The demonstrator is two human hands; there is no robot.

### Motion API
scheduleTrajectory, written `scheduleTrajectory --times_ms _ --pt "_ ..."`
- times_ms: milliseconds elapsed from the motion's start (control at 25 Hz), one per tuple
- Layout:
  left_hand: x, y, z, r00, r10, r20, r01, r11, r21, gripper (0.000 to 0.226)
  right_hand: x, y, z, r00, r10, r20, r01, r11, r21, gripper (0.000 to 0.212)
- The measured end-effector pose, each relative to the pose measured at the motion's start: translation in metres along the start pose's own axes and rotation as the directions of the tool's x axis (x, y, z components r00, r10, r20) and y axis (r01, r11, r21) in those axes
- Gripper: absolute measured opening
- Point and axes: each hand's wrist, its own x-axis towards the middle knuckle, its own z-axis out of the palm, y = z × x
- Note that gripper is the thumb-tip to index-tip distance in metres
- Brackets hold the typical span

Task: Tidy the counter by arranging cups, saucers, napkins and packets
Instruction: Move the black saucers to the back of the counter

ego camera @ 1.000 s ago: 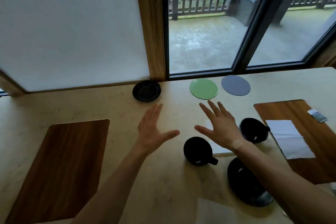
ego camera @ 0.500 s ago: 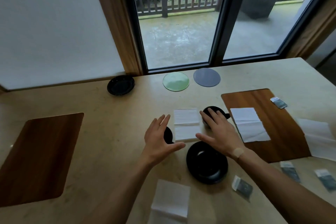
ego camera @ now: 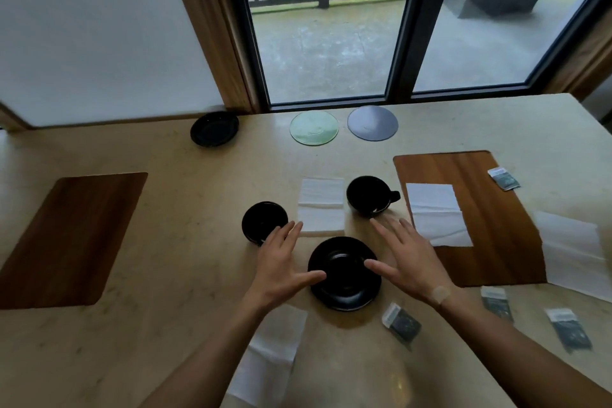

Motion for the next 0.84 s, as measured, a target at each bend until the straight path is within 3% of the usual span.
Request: scheduleTrajectory --times_ms 120,400,640,840 --pt "-0.012 -0.01 0.018 0.999 -0.018 0.048 0.019 0.999 -0.028 0.113 -0.009 0.012 0.015 0.998 -0.009 0.058 0.01 1.0 -0.013 0.088" --pt "-0.018 -0.039 0.046 0.976 -0.04 0.213 0.01 0.99 0.14 0.119 -0.013 0.023 0.04 0.962 -0.048 0.269 0.078 0.992 -0.102 0.113" --pt "-0.013 -0.035 0.054 0.976 -0.027 0.215 -0.016 0.981 0.194 0.107 -0.015 0.03 0.06 0.952 -0.011 0.306 0.035 0.997 -0.072 0.124" --pt "-0.007 -0.035 0.062 0.963 -0.03 0.266 -0.029 0.976 0.214 0.111 -0.015 0.022 0.066 0.968 -0.012 0.25 0.019 1.0 -0.024 0.119"
